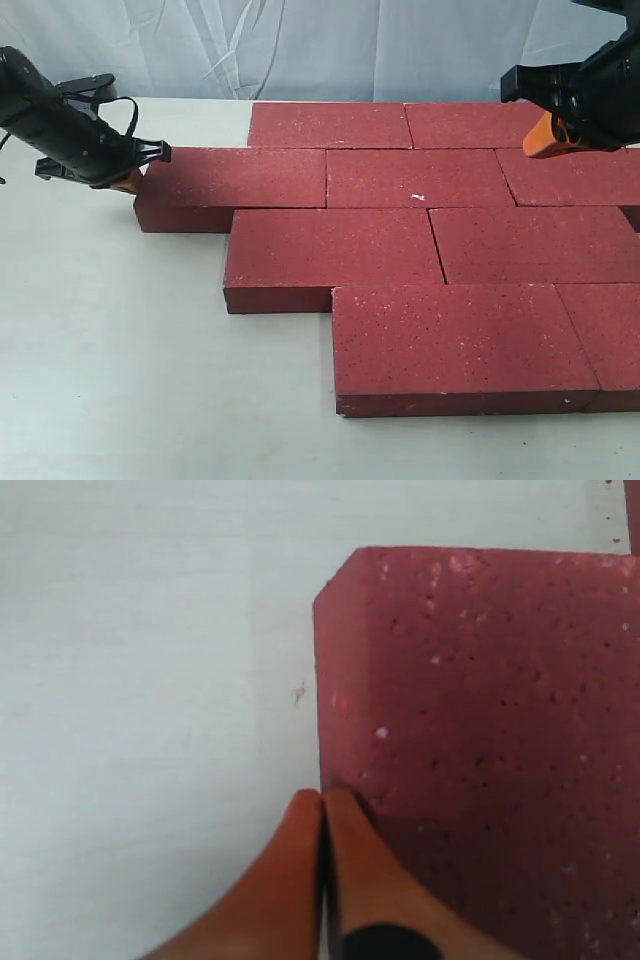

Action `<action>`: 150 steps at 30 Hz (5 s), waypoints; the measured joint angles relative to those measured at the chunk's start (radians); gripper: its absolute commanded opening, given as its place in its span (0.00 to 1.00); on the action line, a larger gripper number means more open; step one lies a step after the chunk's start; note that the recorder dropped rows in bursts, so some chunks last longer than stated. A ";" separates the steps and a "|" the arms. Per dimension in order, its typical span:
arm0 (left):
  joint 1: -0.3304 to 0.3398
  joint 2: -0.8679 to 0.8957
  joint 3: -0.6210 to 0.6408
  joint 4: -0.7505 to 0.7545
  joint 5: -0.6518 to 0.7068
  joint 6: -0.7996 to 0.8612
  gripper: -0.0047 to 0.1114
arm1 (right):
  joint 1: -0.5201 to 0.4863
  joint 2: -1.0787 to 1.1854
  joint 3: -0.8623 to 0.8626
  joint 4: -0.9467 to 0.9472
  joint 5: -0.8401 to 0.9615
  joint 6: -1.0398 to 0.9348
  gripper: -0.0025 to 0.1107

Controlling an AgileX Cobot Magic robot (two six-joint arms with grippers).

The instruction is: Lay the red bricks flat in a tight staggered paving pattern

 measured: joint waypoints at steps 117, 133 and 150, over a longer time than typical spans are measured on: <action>-0.117 -1.053 0.533 0.213 0.096 -0.080 0.04 | 0.000 -0.808 0.577 -0.055 -0.484 -0.109 0.02; -0.117 -1.053 0.533 0.213 0.096 -0.080 0.04 | 0.000 -1.120 0.730 -0.091 -0.484 -0.030 0.02; -0.117 -1.053 0.533 0.213 0.096 -0.078 0.04 | 0.000 -1.420 1.090 -0.142 -0.478 -0.027 0.02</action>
